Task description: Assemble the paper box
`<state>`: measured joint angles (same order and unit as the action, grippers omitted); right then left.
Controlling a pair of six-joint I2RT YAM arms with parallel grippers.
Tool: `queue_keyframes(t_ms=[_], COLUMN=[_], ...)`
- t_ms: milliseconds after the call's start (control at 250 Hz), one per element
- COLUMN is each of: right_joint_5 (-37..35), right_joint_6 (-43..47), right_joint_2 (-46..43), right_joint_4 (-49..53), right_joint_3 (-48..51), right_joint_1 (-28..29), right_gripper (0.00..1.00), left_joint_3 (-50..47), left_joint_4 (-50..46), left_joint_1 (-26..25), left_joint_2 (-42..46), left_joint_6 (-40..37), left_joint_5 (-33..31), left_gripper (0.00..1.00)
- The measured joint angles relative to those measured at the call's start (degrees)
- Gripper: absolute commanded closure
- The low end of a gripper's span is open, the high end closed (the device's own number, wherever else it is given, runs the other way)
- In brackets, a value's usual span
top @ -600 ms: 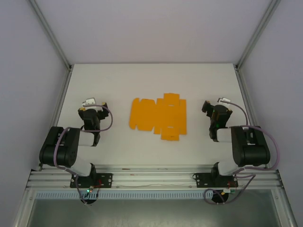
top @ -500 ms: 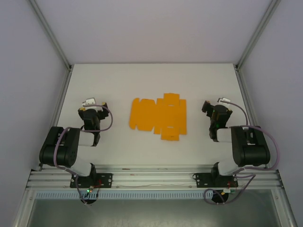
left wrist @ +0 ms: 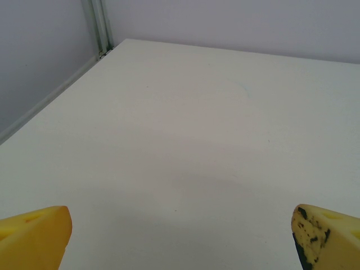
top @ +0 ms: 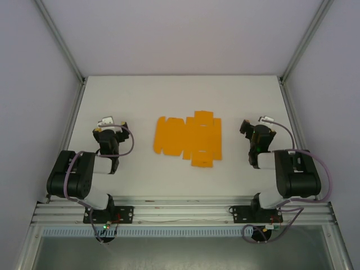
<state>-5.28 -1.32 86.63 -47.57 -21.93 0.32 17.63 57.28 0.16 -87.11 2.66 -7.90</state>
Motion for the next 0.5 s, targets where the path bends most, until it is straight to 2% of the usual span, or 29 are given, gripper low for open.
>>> queue_keyframes(t_ms=[140,256,368,500], right_joint_5=[0.4,0.4,0.2,-0.7], right_joint_6=[0.0,0.0,-0.7,-4.9], right_joint_2=[0.0,-1.7,-5.9,-10.5], right_joint_4=[0.2,5.3,16.1,30.3], right_joint_3=[0.0,-1.9,-7.6,-18.0], right_joint_1=[0.0,0.0,0.1,1.8], right_gripper=[0.0,0.0,0.0,0.09], left_joint_3=[0.1,1.9,5.9,11.8], left_joint_4=[-0.6,-7.5,-16.3,-26.9], left_joint_1=[0.0,0.0,0.0,0.0], left_joint_2=[0.3,4.6,11.1,18.4], left_joint_6=[0.0,0.2,0.9,5.1], left_joint_5=[0.0,-0.3,0.0,4.0], left_gripper=[0.0,0.0,0.0,0.0])
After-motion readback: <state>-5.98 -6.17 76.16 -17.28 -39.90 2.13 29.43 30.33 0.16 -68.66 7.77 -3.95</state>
